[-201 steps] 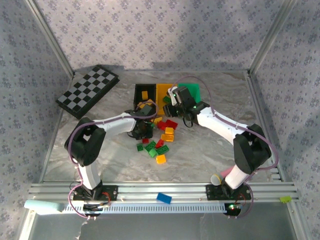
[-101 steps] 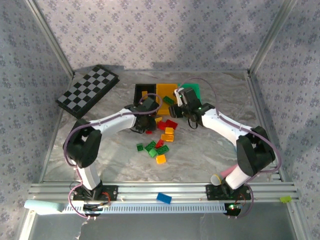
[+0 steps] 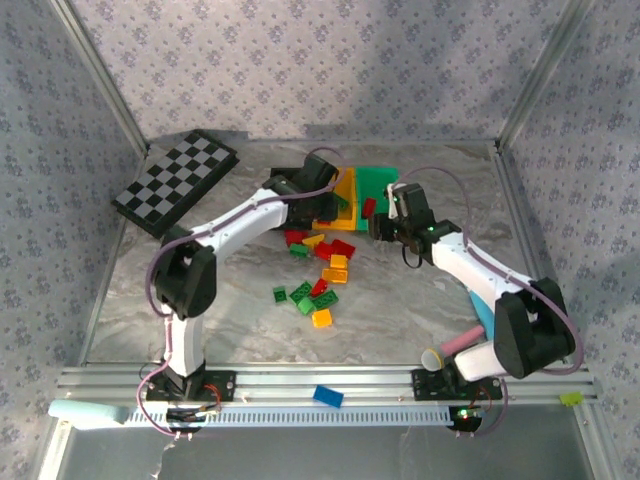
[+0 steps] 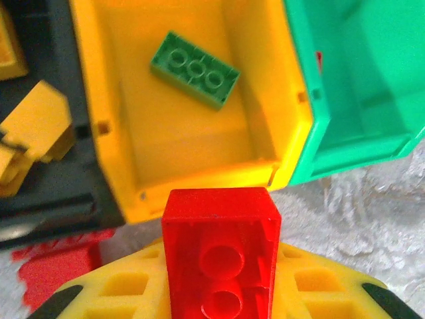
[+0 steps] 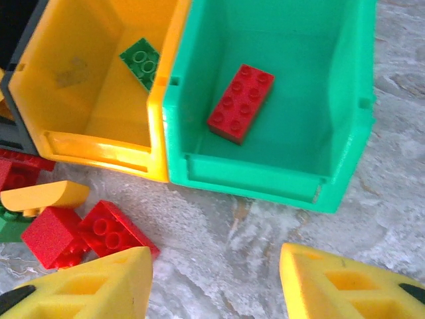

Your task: Sort the legos into containers by color

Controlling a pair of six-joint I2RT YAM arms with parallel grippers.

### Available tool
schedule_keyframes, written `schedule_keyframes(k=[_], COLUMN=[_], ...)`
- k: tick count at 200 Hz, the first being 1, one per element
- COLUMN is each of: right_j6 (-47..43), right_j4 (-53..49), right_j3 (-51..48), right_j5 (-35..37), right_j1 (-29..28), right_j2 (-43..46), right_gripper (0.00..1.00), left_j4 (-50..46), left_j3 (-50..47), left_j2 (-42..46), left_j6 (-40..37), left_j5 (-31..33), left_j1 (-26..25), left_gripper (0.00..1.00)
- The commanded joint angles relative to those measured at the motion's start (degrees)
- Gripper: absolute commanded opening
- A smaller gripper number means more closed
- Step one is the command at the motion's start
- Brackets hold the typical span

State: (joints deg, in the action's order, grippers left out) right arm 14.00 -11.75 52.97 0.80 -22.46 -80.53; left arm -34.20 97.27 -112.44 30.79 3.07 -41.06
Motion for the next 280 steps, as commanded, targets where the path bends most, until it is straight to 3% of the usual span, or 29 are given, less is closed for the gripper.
schedule_keyframes(k=[1, 70, 109, 150, 165, 175, 229, 251, 280], right_j6=[1.86, 2.52, 2.88, 3.11, 3.01, 2.72, 0.32, -0.42, 0.08], right_j4=[0.06, 0.73, 1.19, 1.42, 1.32, 1.43, -1.15, -4.86, -6.22], right_j3=[-1.77, -6.4, -7.57, -8.25, -8.24, -8.27, -6.81, -5.99, -7.35], right_j5=[-0.9, -1.86, -2.04, -2.88, -3.36, -4.18, -6.81, -7.8, -6.47], right_j1=[1.81, 4.72, 5.15, 5.52, 5.58, 5.49, 1.52, -3.63, -11.66], right_j2=[3.31, 7.61, 9.16, 9.76, 9.82, 9.89, 8.56, 7.02, 4.94], right_gripper=[0.55, 0.55, 0.55, 0.55, 0.55, 0.55, 0.55, 0.55, 0.55], left_j4=[-0.94, -4.37, -7.87, -7.95, -7.21, -7.34, -9.42, -5.37, 5.28], left_j3=[6.43, 31.22, 44.52, 53.71, 53.86, 53.83, 51.22, 41.71, 21.85], left_j2=[-4.08, -19.27, -27.52, -33.69, -33.63, -33.49, -30.03, -23.87, -12.42], left_j6=[-2.39, -3.8, -4.36, -2.33, -2.18, -2.46, -4.83, -5.38, -5.06], left_j5=[-2.78, -8.78, -8.91, -8.43, -8.32, -8.03, -5.86, -4.39, -1.69], left_j1=[-0.4, -1.65, -2.99, -2.89, -2.84, -2.87, -2.97, -3.05, -2.96], left_gripper=[0.24, 0.25, 0.25, 0.39, 0.55, 0.6, 0.64, 0.64, 0.64])
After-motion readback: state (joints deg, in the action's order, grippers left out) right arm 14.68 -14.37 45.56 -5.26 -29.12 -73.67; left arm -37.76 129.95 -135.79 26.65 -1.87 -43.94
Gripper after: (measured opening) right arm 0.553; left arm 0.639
